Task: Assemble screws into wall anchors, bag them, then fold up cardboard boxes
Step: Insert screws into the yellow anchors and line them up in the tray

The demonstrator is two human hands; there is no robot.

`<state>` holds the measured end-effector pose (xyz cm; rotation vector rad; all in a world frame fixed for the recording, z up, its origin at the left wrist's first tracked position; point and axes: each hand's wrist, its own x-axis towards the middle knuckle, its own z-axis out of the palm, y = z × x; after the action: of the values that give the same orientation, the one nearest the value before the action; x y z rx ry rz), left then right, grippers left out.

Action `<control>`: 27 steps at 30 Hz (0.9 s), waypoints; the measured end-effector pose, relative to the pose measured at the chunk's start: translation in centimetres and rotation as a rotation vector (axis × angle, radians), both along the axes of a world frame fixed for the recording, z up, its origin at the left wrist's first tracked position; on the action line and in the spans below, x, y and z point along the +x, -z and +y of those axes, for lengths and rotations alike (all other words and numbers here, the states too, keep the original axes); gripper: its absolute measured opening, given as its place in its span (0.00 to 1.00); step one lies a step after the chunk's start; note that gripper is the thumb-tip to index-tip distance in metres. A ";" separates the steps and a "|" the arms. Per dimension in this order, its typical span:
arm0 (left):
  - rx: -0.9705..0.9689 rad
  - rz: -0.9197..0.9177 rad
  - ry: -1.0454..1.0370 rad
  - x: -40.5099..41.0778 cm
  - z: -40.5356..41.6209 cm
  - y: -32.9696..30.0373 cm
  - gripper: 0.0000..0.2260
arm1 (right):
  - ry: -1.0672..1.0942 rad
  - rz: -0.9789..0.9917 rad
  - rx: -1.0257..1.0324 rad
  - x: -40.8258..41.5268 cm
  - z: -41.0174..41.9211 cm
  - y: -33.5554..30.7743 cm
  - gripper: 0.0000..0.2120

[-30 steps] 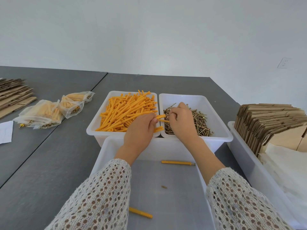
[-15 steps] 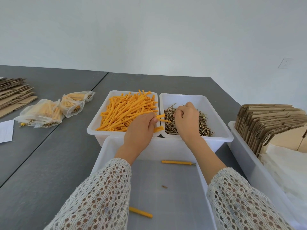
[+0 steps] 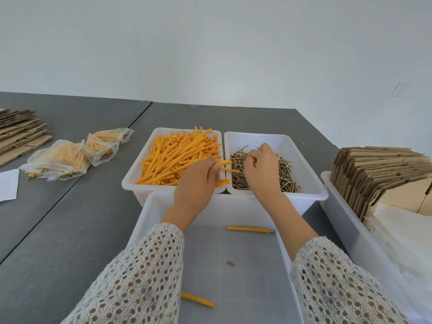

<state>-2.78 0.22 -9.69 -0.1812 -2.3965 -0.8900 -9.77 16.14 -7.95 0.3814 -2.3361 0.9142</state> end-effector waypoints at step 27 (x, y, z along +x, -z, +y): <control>-0.088 -0.050 0.014 -0.3 0.1 0.3 0.09 | 0.009 0.019 0.084 0.7 -0.4 -0.3 0.16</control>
<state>-3.12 0.35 -9.95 -0.2122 -2.4860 -0.8050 -9.11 15.69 -7.67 0.4114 -2.3618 0.8067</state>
